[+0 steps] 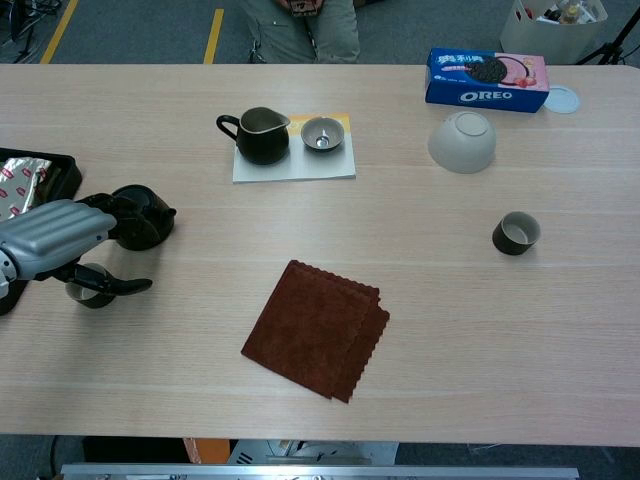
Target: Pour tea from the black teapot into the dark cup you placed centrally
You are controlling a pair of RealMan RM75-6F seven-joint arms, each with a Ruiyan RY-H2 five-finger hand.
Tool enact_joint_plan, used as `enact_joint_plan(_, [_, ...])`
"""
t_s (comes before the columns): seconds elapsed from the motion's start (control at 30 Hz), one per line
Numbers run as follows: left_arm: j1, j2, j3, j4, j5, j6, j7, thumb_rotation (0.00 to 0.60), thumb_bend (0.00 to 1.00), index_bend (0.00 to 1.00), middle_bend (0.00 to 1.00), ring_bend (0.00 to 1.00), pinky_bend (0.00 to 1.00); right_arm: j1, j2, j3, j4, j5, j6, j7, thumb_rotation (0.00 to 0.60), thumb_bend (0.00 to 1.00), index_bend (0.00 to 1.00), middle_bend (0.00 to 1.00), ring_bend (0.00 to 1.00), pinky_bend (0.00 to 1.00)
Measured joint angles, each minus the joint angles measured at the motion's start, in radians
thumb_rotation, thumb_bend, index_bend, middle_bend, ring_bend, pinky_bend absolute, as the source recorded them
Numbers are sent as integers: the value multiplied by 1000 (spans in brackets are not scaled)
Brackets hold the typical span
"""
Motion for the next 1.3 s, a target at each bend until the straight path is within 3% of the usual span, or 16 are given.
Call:
enact_joint_plan(0.3, [31,28,-24,-30,5,73,-20,162,151,203,197,69,0,11,1,4,-4,-5,-6,-2,600,122,219,155,13,129])
enact_joint_plan(0.47, [51,29,-38,-32,-23,115,8,157,150,203,260,175,0,18,-1,5,-2,-5,-15,-4,600,121,219,155,13,129])
enact_joint_plan(0.67, [70,13,-46,-38,-50,159,82,138,151,258,316,220,0,28,-2,8,2,-4,-27,-4,600,121,219,155,13,129])
enact_joint_plan(1.3, [80,-94,-79,-20,-163,189,200,138,151,276,331,226,0,31,-9,4,34,12,-45,16,600,122,219,155,13,129])
